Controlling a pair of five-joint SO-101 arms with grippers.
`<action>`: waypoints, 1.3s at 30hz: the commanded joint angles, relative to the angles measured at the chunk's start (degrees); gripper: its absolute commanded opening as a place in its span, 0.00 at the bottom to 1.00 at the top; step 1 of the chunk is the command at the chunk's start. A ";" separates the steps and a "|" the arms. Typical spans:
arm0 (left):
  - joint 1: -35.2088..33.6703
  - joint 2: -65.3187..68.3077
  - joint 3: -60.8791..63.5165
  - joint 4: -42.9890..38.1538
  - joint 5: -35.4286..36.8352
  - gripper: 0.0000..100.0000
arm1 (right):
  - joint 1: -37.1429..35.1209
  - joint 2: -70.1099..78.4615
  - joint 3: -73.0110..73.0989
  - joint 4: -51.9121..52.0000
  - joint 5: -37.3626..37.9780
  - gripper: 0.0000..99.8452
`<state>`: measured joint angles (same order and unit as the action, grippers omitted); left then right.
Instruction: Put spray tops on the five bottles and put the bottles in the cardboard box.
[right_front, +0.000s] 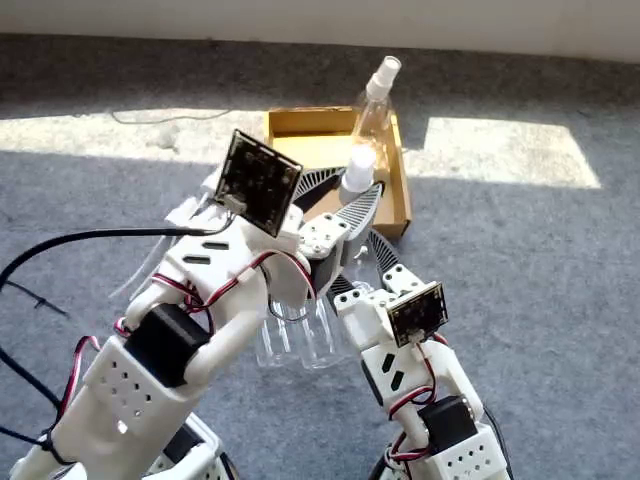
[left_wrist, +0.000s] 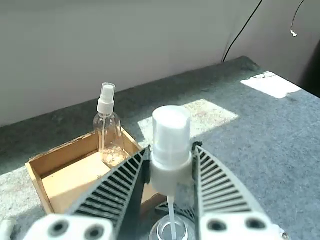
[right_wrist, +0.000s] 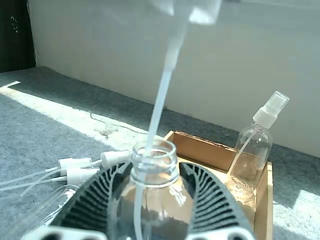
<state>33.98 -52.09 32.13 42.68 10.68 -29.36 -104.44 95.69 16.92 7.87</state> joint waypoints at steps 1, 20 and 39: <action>-0.13 -0.40 5.58 -2.90 0.18 0.05 | -0.04 -0.92 3.65 -0.84 -0.53 0.00; -0.57 -14.02 1.01 3.96 -6.15 0.18 | -0.04 -0.92 3.74 -0.84 -0.53 0.00; -6.55 -13.85 12.26 0.18 -6.24 0.18 | -0.04 -0.92 3.74 -0.75 -0.53 0.00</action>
<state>28.35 -65.27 42.59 44.44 4.88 -29.36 -104.44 95.69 16.92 7.87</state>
